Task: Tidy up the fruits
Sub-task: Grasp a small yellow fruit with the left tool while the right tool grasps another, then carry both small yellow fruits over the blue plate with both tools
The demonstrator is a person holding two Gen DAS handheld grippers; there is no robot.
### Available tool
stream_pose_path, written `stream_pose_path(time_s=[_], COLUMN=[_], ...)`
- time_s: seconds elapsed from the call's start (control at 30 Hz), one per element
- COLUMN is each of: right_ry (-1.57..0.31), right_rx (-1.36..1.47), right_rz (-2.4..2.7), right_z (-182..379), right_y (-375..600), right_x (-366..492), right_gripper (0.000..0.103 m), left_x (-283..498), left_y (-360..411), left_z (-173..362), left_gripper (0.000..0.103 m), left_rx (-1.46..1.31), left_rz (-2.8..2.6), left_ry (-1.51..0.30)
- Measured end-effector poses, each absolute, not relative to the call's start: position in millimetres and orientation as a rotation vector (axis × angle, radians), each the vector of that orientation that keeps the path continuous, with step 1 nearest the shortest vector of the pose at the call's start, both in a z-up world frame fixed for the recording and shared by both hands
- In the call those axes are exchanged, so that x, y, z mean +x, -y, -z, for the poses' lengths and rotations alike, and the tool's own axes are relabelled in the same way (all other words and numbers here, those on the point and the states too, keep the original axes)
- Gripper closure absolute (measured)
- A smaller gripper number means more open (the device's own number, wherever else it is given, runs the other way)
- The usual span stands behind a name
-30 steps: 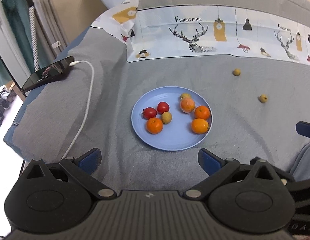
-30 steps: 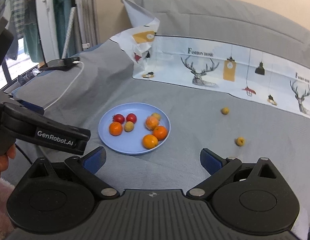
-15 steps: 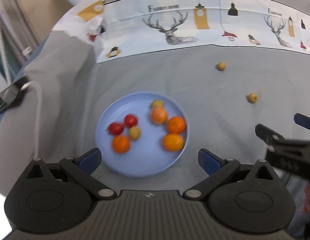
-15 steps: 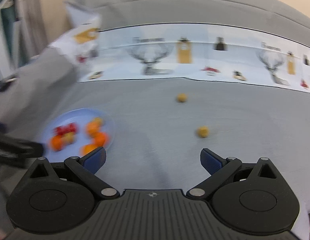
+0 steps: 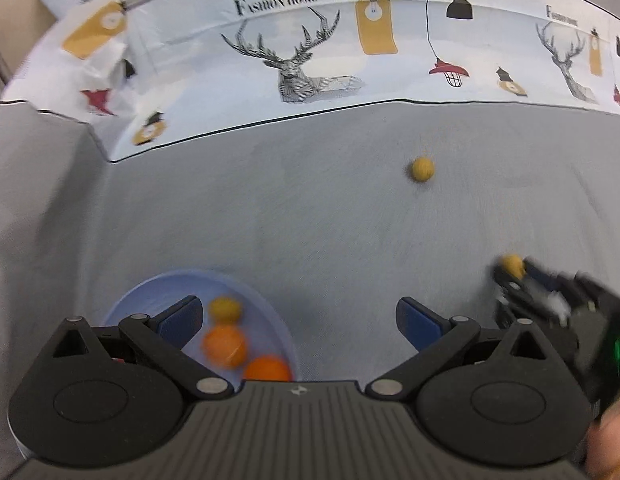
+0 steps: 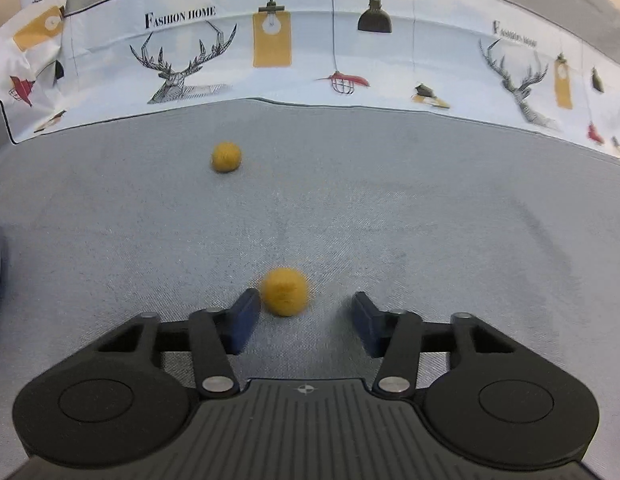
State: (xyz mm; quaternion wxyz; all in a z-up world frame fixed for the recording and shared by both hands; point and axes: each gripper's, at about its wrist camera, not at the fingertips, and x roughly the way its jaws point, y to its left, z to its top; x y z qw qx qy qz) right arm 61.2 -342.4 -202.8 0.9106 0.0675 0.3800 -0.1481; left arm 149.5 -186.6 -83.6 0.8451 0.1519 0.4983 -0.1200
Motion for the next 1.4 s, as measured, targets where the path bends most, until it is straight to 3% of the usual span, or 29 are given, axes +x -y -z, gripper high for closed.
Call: stream_pose_path(time_s=[0.03, 0.33, 0.5, 0.57, 0.6, 0.63, 0.67, 1.03, 1.27, 1.4], right_ry=[-0.781, -0.704, -0.681, -0.675, -0.673, -0.672, -0.672, -0.662, -0.667, -0.669], right_rx=[0.130, 0.327, 0.300, 0.298, 0.300, 0.302, 0.307, 0.346, 0.312, 0.308], right_rz=[0.306, 0.650, 0.658, 0.654, 0.653, 0.653, 0.652, 0.687, 0.692, 0.695], right_z=[201.9, 210.1, 219.6, 222.0, 221.6, 221.0, 221.6, 215.6, 217.5, 218.0], right_y=[345.0, 446.7, 453.8, 454.7, 454.9, 455.6, 455.9, 461.1, 453.4, 453.3], right_x=[62.6, 69.6, 79.0, 80.6, 80.6, 81.3, 81.5, 73.9, 73.6, 75.4], right_gripper=[0.078, 0.077, 0.076, 0.076, 0.076, 0.075, 0.075, 0.076, 0.076, 0.076], left_x=[160.0, 245.1, 272.2, 277.7, 280.0, 279.2, 277.6, 235.6, 220.3, 224.0], left_y=[195.2, 284.5, 314.8, 316.8, 316.9, 317.5, 318.2, 286.9, 269.6, 267.8], left_z=[88.5, 148.8, 173.0, 175.6, 176.9, 175.7, 173.5, 138.8, 155.9, 166.1], left_gripper=[0.000, 0.000, 0.002, 0.025, 0.051, 0.068, 0.075, 0.076, 0.074, 0.049], left_rx=[0.307, 0.198, 0.213, 0.176, 0.157, 0.163, 0.172, 0.213, 0.225, 0.238], left_rz=[0.256, 0.325, 0.278, 0.280, 0.291, 0.283, 0.291, 0.317, 0.361, 0.352], left_ry=[-1.058, -1.096, -1.095, -1.101, -1.112, -1.099, -1.083, -1.041, -1.013, -1.035])
